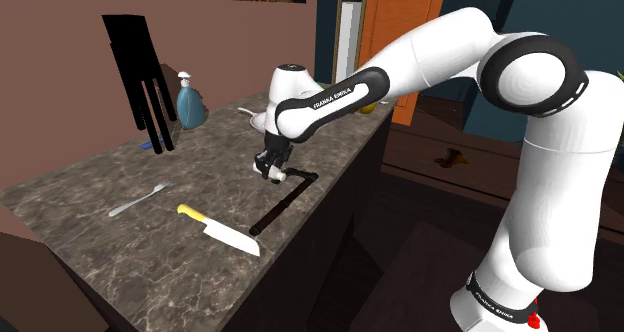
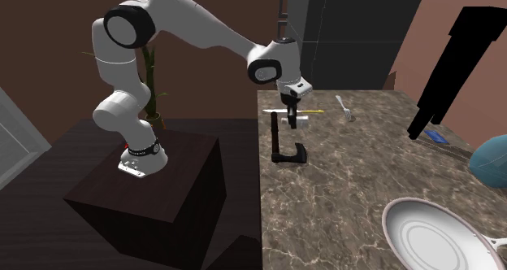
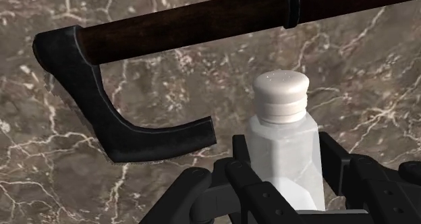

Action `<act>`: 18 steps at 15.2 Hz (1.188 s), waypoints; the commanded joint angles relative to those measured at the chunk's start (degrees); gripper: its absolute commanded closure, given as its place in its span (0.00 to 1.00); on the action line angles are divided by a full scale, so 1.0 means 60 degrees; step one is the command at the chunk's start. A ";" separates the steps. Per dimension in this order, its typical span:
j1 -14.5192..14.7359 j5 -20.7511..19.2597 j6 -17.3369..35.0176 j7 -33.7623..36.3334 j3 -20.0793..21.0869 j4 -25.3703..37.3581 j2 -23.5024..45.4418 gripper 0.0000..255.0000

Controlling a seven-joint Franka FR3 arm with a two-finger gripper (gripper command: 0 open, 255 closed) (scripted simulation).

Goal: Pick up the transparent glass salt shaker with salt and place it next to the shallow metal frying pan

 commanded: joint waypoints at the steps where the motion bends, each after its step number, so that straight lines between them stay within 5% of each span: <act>1: -0.0003 0.0013 -0.0221 -0.0001 0.0005 0.0112 -0.0106 1.00; 9: -0.0016 0.0053 -0.1136 -0.0008 0.0016 0.0661 -0.0474 1.00; 18: -0.1151 0.0523 -0.1800 -0.1892 -0.0503 0.2500 0.0782 1.00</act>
